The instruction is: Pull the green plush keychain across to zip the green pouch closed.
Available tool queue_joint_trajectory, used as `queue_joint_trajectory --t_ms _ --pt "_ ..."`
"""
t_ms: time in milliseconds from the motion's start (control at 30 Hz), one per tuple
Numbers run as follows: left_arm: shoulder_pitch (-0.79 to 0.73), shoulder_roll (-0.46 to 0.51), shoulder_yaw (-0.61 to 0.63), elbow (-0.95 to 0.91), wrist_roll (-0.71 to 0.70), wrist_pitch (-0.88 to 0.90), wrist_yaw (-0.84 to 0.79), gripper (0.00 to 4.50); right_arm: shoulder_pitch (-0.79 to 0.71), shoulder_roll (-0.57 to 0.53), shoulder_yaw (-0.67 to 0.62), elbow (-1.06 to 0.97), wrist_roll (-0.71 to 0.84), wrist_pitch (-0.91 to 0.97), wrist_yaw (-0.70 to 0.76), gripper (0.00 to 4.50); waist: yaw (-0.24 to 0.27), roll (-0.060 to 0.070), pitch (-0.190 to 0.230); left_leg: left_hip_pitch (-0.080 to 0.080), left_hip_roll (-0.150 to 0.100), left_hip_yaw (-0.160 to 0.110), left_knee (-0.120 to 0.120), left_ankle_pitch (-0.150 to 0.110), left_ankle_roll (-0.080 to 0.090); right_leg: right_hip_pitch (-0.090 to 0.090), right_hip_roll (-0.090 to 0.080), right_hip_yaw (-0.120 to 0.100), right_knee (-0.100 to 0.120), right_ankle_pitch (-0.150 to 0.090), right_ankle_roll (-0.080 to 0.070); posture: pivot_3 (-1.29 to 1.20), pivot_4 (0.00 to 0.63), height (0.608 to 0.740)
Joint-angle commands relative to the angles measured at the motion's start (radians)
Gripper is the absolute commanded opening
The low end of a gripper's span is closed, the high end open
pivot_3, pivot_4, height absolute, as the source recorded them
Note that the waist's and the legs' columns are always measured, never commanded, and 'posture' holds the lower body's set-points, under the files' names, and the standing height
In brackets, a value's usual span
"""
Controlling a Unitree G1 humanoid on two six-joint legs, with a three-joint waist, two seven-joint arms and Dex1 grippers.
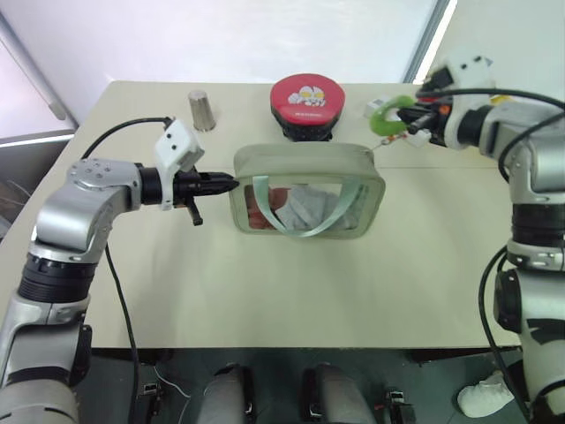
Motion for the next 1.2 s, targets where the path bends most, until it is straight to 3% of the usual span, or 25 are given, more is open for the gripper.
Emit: queue_joint_trajectory --t_ms 33,267,533,767,867,1067,1100,1200 --pt "-0.004 -0.003 -0.008 -0.012 0.004 0.001 -0.002 0.00 0.055 -0.001 -0.071 -0.062 -0.011 0.006 -0.085 0.04 0.000 0.000 0.000 0.000 0.000 0.000 0.000 0.000 0.000 0.000 0.000 0.000 0.000 0.000 0.000 0.00 0.150 0.740" --pt "0.007 -0.004 -0.008 -0.030 0.001 0.006 -0.002 0.00 0.257 0.141 -0.130 -0.112 0.009 0.025 -0.226 0.04 0.002 -0.001 0.000 0.000 0.000 0.000 0.000 0.000 0.000 0.001 0.000 0.000 0.000 0.000 0.000 0.00 0.150 0.740" --pt "0.032 0.008 0.009 -0.070 -0.008 0.025 0.010 0.00 0.432 0.270 -0.055 -0.166 0.007 -0.012 -0.290 0.04 0.000 0.000 -0.001 0.001 0.000 0.000 0.000 0.000 0.000 0.001 0.001 0.000 0.000 0.000 0.000 0.00 0.150 0.740" --pt "0.048 0.011 0.022 -0.088 -0.006 0.030 0.024 0.00 0.436 0.228 -0.021 -0.161 0.016 -0.071 -0.230 0.04 -0.004 0.001 -0.001 0.004 0.000 0.000 0.000 0.000 0.000 0.004 0.002 0.001 0.000 0.000 0.000 0.00 0.150 0.740" --pt "0.040 0.005 0.027 -0.062 0.008 0.004 0.037 1.08 0.373 0.134 -0.059 -0.153 0.093 -0.090 -0.078 1.09 -0.003 0.002 -0.001 0.004 0.000 0.000 -0.001 0.000 0.000 0.004 0.002 0.002 -0.001 0.000 0.000 0.00 0.150 0.740" --pt "0.005 0.023 0.078 -0.020 -0.048 0.040 0.010 4.09 0.252 -0.129 -0.057 -0.086 0.192 -0.104 0.241 4.17 0.002 0.003 0.000 0.002 0.000 0.000 -0.001 0.000 0.000 0.003 0.002 0.002 -0.002 0.000 0.000 0.00 0.150 0.740" --pt "-0.002 0.033 0.092 -0.016 -0.064 0.056 0.002 4.47 0.233 -0.175 -0.047 -0.072 0.200 -0.116 0.296 4.49 0.003 0.002 0.000 0.002 0.000 0.000 -0.001 0.000 0.000 0.002 0.002 0.002 -0.002 0.000 0.000 0.00 0.150 0.740" --pt "-0.008 0.080 0.135 -0.017 -0.094 0.091 -0.012 4.47 0.214 -0.302 -0.031 -0.088 0.253 -0.137 0.484 4.49 0.002 0.002 0.000 0.001 0.000 -0.001 -0.001 0.000 0.000 0.002 0.002 0.002 -0.003 0.000 0.000 0.00 0.150 0.740"
